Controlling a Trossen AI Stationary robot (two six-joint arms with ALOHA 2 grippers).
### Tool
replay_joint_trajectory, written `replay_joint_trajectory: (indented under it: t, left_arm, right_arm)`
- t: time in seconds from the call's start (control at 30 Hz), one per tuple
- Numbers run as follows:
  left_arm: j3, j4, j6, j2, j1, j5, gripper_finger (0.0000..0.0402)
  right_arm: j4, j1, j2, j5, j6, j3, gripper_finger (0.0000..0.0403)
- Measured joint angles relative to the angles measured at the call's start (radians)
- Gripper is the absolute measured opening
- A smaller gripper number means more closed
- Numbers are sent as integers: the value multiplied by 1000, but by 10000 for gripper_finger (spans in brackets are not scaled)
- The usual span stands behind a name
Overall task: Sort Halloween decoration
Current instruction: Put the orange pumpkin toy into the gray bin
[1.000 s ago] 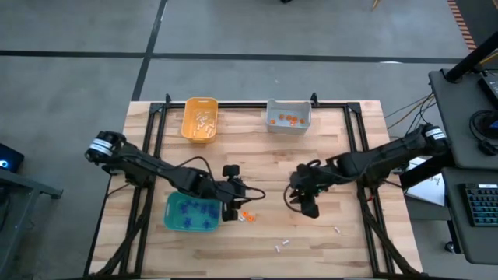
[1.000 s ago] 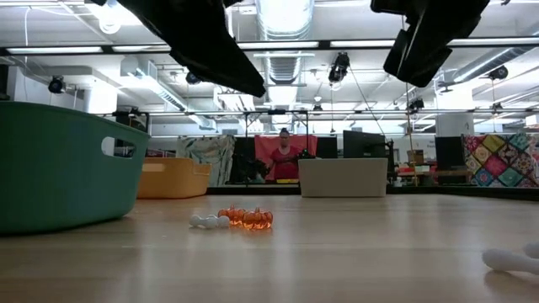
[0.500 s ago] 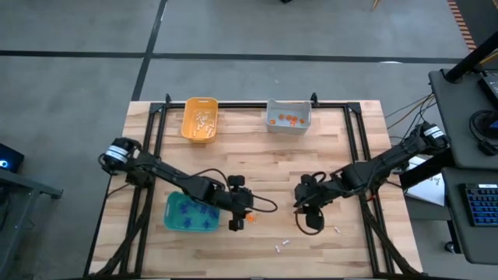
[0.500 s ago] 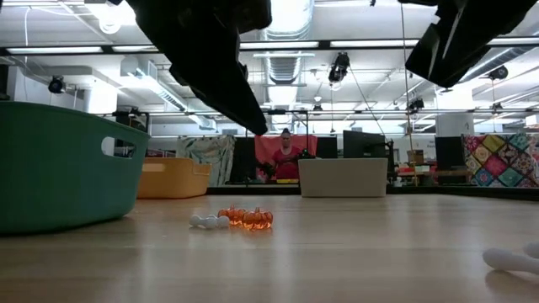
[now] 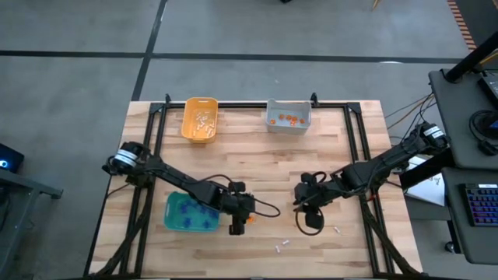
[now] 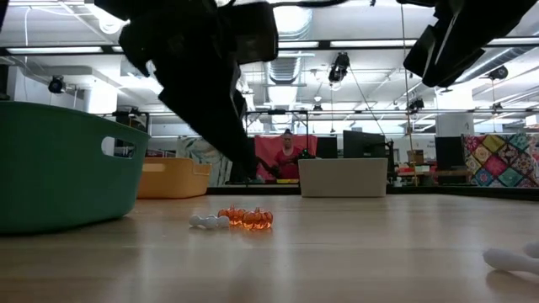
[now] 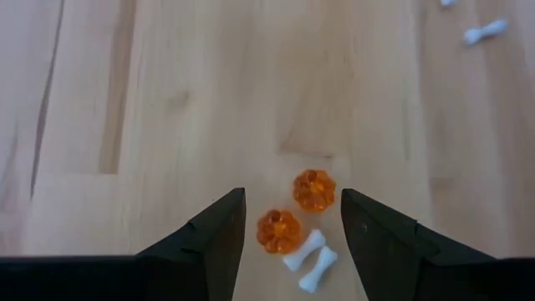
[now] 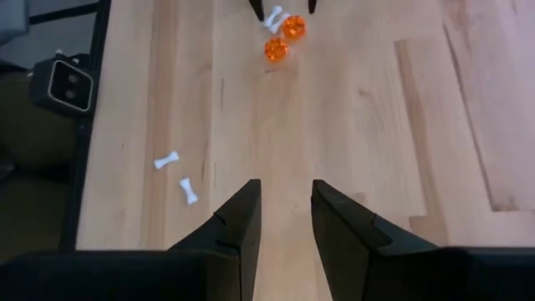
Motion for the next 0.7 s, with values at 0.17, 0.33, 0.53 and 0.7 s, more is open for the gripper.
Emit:
replay_joint_trajectory:
  t: [0.17, 0.33, 0.53, 0.7]
  left_arm:
    - [0, -16, -2, 27, 3, 0, 181]
    - [1, -35, -6, 53, 5, 0, 181]
    - [0, -43, -10, 62, 6, 0, 181]
    - [-1, -43, -14, 62, 6, 0, 181]
  right_arm:
    - [0, 0, 0, 25, -17, 0, 96]
    - [1, 0, 0, 34, -20, 0, 96]
    - [-2, 0, 0, 35, -19, 0, 96]
    - [-2, 0, 0, 35, -19, 0, 96]
